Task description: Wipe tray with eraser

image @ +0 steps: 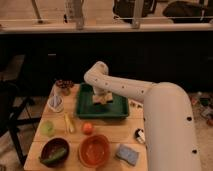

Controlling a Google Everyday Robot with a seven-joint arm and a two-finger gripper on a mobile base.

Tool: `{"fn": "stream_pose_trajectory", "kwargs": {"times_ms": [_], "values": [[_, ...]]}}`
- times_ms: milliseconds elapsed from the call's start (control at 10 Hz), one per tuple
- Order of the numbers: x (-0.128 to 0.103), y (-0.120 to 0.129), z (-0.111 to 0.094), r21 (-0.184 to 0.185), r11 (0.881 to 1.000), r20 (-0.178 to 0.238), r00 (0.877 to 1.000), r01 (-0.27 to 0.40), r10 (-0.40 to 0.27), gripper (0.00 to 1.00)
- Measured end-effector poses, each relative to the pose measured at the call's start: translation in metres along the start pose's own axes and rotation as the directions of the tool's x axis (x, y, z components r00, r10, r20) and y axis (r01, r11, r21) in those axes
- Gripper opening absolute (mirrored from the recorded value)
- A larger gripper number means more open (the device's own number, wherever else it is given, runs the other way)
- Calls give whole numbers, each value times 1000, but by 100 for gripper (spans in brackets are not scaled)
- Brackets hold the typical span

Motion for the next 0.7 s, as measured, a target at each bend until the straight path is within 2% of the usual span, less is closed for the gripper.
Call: {"fn": "stream_pose_trajectory", "kwargs": {"times_ms": [400, 700], "values": [[27, 19, 19, -57, 997, 66, 997, -46, 50, 0], [39, 32, 25, -77, 995, 81, 994, -62, 68, 0]]}}
